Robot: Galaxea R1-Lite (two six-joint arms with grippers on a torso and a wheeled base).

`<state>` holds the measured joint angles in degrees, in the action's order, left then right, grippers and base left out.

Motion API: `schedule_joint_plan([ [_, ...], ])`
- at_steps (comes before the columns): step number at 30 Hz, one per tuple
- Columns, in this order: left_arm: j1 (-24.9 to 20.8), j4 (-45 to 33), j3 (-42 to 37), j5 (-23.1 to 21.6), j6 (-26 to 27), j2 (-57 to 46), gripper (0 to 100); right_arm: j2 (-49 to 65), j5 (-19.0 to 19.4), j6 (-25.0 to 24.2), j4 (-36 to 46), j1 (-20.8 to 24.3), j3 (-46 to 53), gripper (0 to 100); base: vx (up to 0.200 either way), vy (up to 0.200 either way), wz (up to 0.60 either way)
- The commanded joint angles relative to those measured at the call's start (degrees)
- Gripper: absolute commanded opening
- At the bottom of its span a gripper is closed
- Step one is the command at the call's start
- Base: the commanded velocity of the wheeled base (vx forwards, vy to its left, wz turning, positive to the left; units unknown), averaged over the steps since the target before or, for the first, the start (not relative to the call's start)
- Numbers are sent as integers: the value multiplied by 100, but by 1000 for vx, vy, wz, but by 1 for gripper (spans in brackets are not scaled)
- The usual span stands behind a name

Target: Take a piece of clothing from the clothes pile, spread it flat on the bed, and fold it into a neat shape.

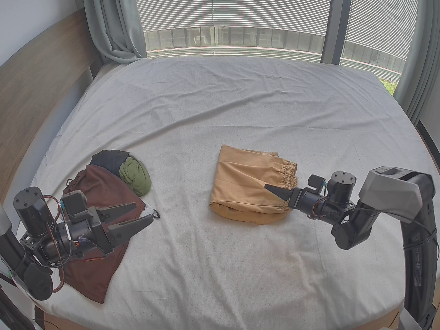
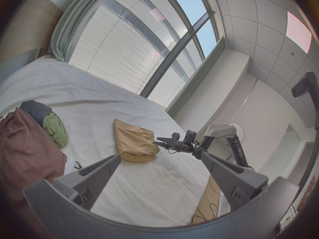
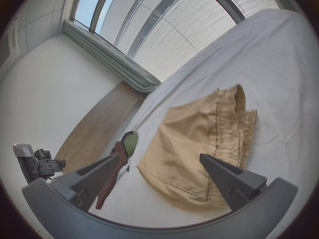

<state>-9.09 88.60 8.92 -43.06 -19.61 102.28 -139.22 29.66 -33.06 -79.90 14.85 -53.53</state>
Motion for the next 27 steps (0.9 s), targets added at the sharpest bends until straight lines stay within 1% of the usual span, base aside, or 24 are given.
schedule_joint_plan([
  [1,-673,-1,-286,25,406,-534,100,2390,-22,362,88,-254,1363,100,0,0,0],
  [4,-919,-1,-444,25,511,-762,100,3296,-13,924,299,-500,2075,100,0,0,0],
  [7,-1059,-1,-611,-1,652,-824,100,3867,-13,1126,378,-615,2637,100,0,0,0],
  [8,-1130,-1,-690,-1,784,-806,100,4078,-22,1223,378,-676,2901,100,0,0,0],
  [9,-1130,-1,-690,-1,784,-806,100,4078,-22,1223,378,-676,2901,100,0,0,0],
  [10,-1209,-1,-866,8,1030,-771,100,4306,-13,1496,361,-808,3226,100,0,0,0],
  [11,-1209,-1,-884,8,1047,-771,100,4324,-13,1531,361,-826,3252,100,0,0,0],
  [12,-1235,-89,-892,25,1373,-727,100,4465,-13,1970,361,-1001,3454,100,0,0,0],
  [13,-1226,-89,-892,25,1487,-709,100,4500,-13,2128,361,-1063,3498,100,0,0,0],
  [14,-1200,-71,-892,25,1645,-718,100,4579,-13,2427,370,-1186,3630,100,0,0,0],
  [15,-1200,-71,-892,25,1654,-718,100,4588,-13,2454,361,-1195,3648,100,0,0,0],
  [16,-1191,-71,-892,25,1707,-797,100,4711,-22,2779,352,-1353,3841,100,0,0,0],
  [19,-1235,-106,-892,8,1698,-1122,100,4922,-13,3306,299,-1581,4210,100,0,0,0],
  [21,-1244,-106,-892,-10,1689,-1307,100,5177,14,3464,220,-1678,4456,100,0,0,0],
  [27,-1235,-247,-892,-10,1707,-1746,100,5941,14,3473,115,-1696,5080,100,0,0,0],
])
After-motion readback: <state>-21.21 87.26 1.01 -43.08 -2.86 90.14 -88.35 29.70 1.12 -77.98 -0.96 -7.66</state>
